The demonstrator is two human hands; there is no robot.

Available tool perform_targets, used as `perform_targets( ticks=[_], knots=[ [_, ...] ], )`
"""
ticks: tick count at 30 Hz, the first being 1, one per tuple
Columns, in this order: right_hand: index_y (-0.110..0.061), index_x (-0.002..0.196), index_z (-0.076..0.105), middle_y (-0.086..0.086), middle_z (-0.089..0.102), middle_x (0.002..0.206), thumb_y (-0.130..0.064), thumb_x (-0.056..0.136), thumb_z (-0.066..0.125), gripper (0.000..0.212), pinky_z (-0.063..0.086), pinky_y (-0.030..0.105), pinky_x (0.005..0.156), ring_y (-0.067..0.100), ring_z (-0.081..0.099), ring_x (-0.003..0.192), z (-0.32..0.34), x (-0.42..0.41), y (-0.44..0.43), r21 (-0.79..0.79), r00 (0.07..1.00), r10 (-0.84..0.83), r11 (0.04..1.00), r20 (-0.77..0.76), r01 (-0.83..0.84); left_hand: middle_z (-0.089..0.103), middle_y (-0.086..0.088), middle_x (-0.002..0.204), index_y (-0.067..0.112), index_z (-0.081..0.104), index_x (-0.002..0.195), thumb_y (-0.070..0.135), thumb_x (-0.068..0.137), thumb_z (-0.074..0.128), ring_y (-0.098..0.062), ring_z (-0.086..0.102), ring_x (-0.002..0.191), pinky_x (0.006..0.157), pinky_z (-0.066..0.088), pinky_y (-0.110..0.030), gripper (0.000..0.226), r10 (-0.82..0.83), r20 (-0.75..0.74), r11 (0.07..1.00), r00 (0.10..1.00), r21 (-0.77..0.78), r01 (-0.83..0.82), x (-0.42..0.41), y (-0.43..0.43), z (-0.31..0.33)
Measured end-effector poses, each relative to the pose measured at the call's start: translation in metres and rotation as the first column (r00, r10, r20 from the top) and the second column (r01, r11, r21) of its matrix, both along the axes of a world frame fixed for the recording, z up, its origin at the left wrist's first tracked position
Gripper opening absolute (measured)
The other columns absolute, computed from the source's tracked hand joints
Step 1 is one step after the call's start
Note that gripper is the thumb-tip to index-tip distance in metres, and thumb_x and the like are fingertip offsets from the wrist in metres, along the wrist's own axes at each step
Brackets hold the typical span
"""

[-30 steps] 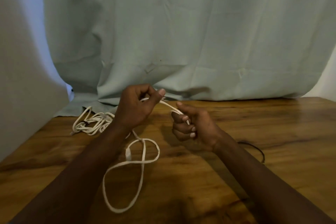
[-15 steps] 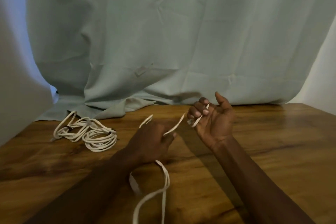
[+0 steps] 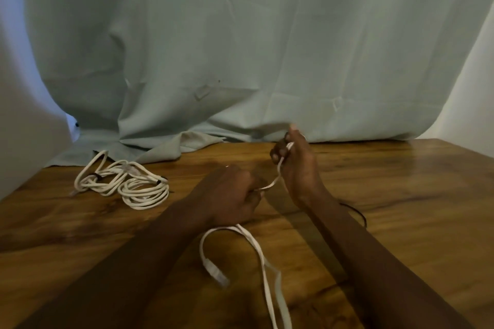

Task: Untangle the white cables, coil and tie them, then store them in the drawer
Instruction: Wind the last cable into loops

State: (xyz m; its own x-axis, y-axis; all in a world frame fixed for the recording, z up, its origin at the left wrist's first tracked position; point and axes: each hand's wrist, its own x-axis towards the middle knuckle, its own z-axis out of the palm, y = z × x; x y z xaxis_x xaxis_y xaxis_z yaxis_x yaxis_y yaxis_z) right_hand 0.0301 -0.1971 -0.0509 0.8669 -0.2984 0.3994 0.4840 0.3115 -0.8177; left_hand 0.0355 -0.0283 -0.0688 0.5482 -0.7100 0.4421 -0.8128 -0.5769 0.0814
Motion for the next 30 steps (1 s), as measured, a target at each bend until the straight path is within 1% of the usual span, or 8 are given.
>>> perform_targets(
  ticks=[4,10,12,15,17,19,22,30],
  knots=[
    [-0.028,0.081,0.045,-0.009,0.05,0.077,-0.062,0.102,0.04,0.041,0.04,0.034,0.077,0.003,0.047,0.069,-0.014,-0.009,0.007,-0.715,0.975,-0.214,0.672,0.062,0.193,0.072,0.004,0.082,0.032,0.072,0.097,0.046,0.083,0.047,-0.02,0.066,0.077,0.064,0.049,-0.034,0.032,0.065,0.107,0.998,0.992,-0.008,-0.064,0.0,0.01,0.013],
    [-0.023,0.088,0.054,0.001,0.062,0.085,-0.077,0.093,0.012,0.068,0.049,0.047,0.08,0.024,0.061,0.086,-0.018,-0.01,0.024,-0.946,0.965,-0.222,0.256,0.142,0.198,0.07,-0.001,0.068,0.027,0.075,0.083,0.035,0.077,0.057,-0.028,0.066,0.065,0.062,0.034,-0.028,0.02,0.082,0.276,0.987,0.958,-0.158,-0.039,0.003,0.041,0.034],
    [-0.023,0.076,0.055,-0.004,0.061,0.073,-0.07,0.099,0.021,0.063,0.047,0.04,0.07,0.018,0.061,0.073,-0.016,-0.013,0.025,-0.953,0.974,-0.188,0.25,0.129,0.174,0.071,0.002,0.07,0.027,0.077,0.085,0.042,0.081,0.056,-0.025,0.067,0.067,0.07,0.037,-0.03,0.026,0.114,0.292,0.978,0.95,-0.203,-0.055,0.009,0.049,0.039],
    [-0.023,0.055,0.047,-0.009,0.043,0.047,-0.047,0.107,0.041,0.058,0.031,0.026,0.049,0.008,0.038,0.042,-0.011,-0.014,0.031,-0.786,0.995,0.036,0.61,-0.096,-0.098,0.066,0.008,0.069,0.026,0.075,0.083,0.048,0.086,0.061,-0.019,0.061,0.065,0.077,0.043,-0.037,0.026,0.127,0.31,0.973,0.942,-0.224,-0.058,0.017,0.059,0.04],
    [-0.02,0.056,0.038,-0.005,0.029,0.044,-0.043,0.104,0.045,0.054,0.016,0.021,0.041,0.008,0.022,0.037,-0.007,-0.014,0.031,-0.455,0.904,0.31,0.787,-0.294,-0.418,0.064,0.009,0.071,0.024,0.072,0.081,0.042,0.088,0.066,-0.02,0.061,0.066,0.079,0.042,-0.04,0.02,0.158,0.336,0.963,0.928,-0.26,-0.07,0.02,0.063,0.039],
    [-0.019,0.058,0.036,-0.007,0.024,0.043,-0.042,0.1,0.045,0.048,0.005,0.023,0.04,0.006,0.017,0.037,-0.003,-0.018,0.029,-0.099,0.697,0.628,0.714,-0.347,-0.693,0.06,0.009,0.071,0.024,0.069,0.079,0.039,0.091,0.065,-0.023,0.062,0.068,0.081,0.042,-0.042,0.019,0.204,0.328,0.948,0.922,-0.302,-0.103,0.022,0.064,0.037],
    [-0.024,0.062,0.034,-0.007,0.02,0.045,-0.036,0.103,0.039,0.044,0.005,0.028,0.044,0.01,0.015,0.04,0.0,-0.022,0.028,0.144,0.498,0.843,0.529,-0.202,-0.836,0.066,0.003,0.076,0.024,0.069,0.082,0.042,0.094,0.056,-0.027,0.066,0.077,0.093,0.04,-0.048,0.025,0.339,0.323,0.927,0.884,-0.277,-0.254,0.025,0.059,0.028],
    [-0.022,0.056,0.04,-0.007,0.029,0.039,-0.033,0.101,0.04,0.046,0.021,0.023,0.044,0.01,0.029,0.033,0.004,-0.015,0.022,0.485,0.713,0.701,0.619,0.013,-0.617,0.07,-0.003,0.107,0.024,0.054,0.116,0.035,0.099,0.051,-0.028,0.065,0.103,0.096,0.04,-0.044,0.021,0.303,0.218,0.95,0.928,0.003,-0.311,0.014,0.015,-0.001]
  ],
)
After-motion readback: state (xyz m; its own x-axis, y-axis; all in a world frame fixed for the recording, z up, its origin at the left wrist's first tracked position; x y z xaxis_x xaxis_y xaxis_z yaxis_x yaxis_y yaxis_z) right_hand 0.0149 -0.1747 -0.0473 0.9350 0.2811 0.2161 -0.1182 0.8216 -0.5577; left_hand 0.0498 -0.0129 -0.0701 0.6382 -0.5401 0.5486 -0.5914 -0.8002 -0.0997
